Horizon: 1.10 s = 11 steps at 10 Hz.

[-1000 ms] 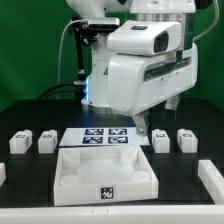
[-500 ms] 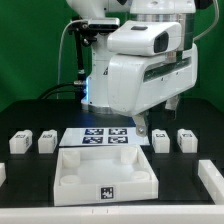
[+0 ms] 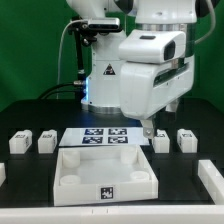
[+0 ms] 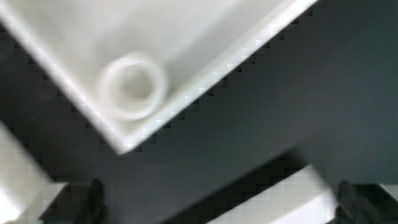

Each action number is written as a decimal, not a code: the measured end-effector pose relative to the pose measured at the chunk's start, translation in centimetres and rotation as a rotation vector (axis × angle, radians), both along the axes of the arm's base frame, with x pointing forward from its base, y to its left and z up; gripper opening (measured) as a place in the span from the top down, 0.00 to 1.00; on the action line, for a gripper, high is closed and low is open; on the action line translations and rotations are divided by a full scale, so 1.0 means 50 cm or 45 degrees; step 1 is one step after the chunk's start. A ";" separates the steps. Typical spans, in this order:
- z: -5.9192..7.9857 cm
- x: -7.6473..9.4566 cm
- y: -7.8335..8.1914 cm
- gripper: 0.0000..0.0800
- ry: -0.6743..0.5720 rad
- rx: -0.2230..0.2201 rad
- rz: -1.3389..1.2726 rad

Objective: Assemble one leg

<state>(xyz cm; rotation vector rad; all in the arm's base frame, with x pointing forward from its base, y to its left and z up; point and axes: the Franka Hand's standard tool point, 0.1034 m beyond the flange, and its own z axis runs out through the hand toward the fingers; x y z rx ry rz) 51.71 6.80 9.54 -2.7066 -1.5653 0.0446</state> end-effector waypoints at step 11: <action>-0.139 -0.152 -0.166 0.19 -0.128 0.035 0.610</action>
Offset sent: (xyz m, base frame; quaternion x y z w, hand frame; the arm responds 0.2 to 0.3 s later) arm -0.0634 -0.0241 -0.0549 -0.0425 0.0626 -0.2182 0.9730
